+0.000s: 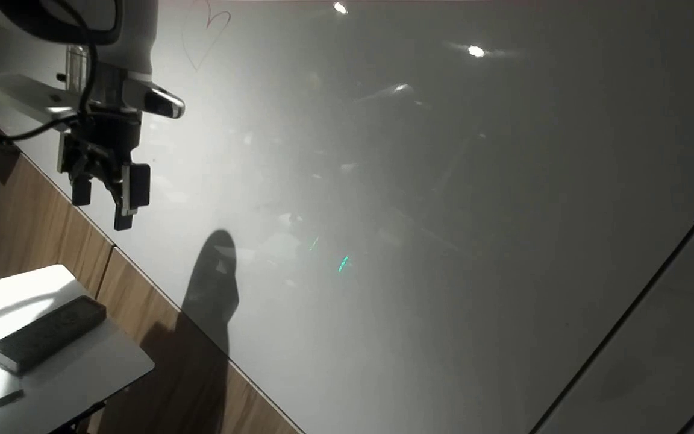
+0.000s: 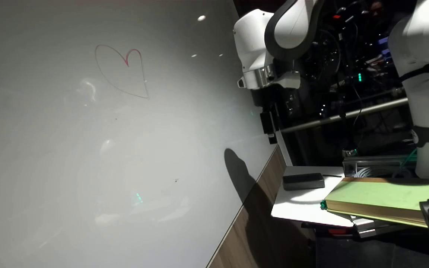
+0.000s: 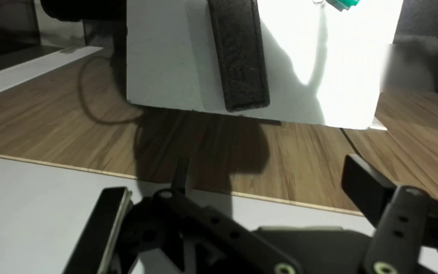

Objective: Use the duster to erase the markings on the board

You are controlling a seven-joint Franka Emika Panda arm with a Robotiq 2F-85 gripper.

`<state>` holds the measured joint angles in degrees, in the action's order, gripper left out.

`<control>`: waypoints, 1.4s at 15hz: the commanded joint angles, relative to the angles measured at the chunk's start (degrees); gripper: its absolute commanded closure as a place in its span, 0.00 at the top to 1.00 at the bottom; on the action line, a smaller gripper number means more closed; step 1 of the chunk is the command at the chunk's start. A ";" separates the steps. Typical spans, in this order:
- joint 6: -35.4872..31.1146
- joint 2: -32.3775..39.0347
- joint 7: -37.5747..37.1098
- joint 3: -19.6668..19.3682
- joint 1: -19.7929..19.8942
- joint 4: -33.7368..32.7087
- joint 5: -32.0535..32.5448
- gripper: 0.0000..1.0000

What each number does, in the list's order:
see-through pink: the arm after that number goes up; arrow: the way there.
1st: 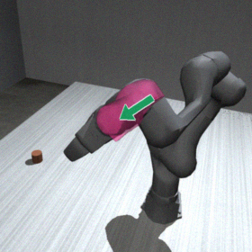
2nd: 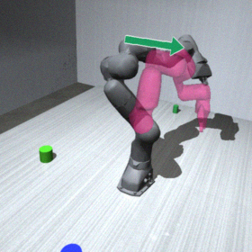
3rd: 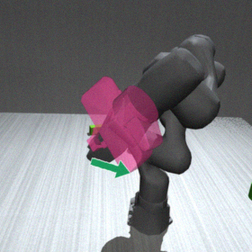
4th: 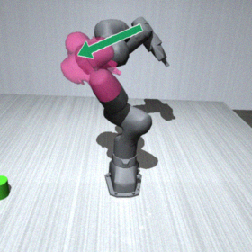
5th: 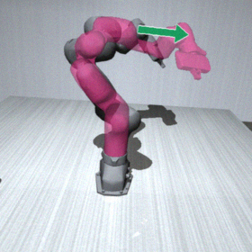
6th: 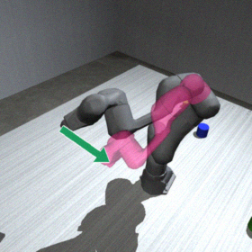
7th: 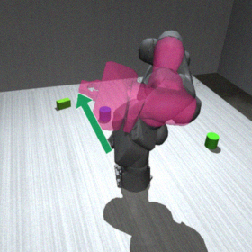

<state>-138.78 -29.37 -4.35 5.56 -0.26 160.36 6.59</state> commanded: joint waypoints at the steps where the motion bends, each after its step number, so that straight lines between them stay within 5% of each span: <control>1: -5.41 9.14 -0.48 -0.13 3.43 -0.05 5.15 1.00; 14: -21.96 35.00 -4.20 -4.62 3.74 -0.16 17.41 1.00; 15: -23.47 36.52 -5.32 -5.72 3.19 -0.17 19.23 0.97; 16: -24.77 37.75 -6.57 -6.94 2.40 -0.19 21.08 0.74; 18: -26.78 38.92 -10.52 -5.57 4.30 -0.27 26.31 0.69; 21: -27.27 37.87 -17.04 -4.42 4.30 -0.36 33.04 0.45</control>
<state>-164.19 8.58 -15.48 0.45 4.10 159.99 33.79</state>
